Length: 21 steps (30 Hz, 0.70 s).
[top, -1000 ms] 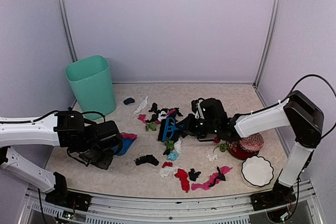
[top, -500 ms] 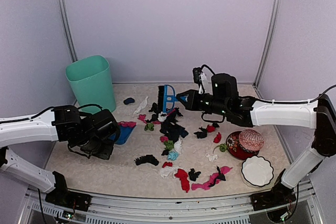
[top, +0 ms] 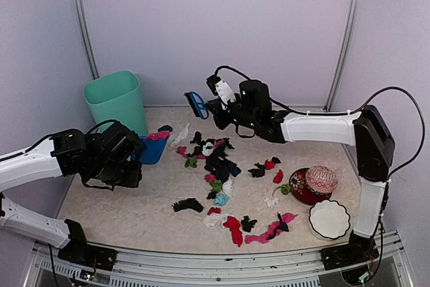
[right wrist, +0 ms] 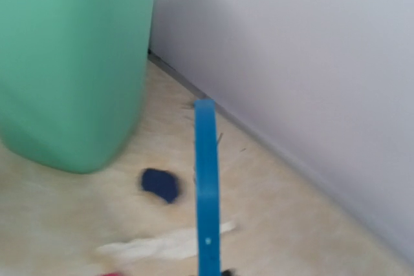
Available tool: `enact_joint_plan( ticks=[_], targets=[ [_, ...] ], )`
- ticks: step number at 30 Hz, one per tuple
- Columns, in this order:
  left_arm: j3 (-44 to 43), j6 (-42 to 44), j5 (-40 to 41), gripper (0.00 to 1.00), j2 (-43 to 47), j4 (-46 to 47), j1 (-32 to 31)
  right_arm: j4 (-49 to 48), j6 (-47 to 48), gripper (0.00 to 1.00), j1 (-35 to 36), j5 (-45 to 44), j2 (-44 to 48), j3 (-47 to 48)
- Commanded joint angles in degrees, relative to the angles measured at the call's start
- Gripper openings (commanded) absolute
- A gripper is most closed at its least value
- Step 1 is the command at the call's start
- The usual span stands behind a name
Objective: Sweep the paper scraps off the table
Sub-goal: Sweep the paper scraps at the center of the board.
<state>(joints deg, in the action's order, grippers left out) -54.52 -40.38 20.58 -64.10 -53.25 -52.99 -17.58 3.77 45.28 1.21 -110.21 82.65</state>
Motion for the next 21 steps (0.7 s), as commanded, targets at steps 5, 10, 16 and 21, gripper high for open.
enact_joint_plan(
  ticks=[5, 10, 16, 21],
  targets=[
    [-1.24, 0.48, 2.03, 0.00, 3.05, 4.82, 2.38, -1.95, 28.08, 0.00, -1.42, 2.19, -15.96, 16.72],
    [-1.67, -0.48, 2.04, 0.00, 4.55, 5.74, 2.89, -2.05, 41.95, 0.00, -1.42, 7.20, -25.03, 24.52],
    [-3.35, -1.03, 1.61, 0.00, 3.45, 4.03, 3.00, 0.82, 54.35, 0.00, -1.57, 10.08, -34.96, 37.65],
    [-3.74, -2.08, 0.69, 0.00, 2.74, 2.43, 2.98, 6.22, 62.58, 0.00, -1.77, 12.22, -45.62, 51.30]
  ],
)
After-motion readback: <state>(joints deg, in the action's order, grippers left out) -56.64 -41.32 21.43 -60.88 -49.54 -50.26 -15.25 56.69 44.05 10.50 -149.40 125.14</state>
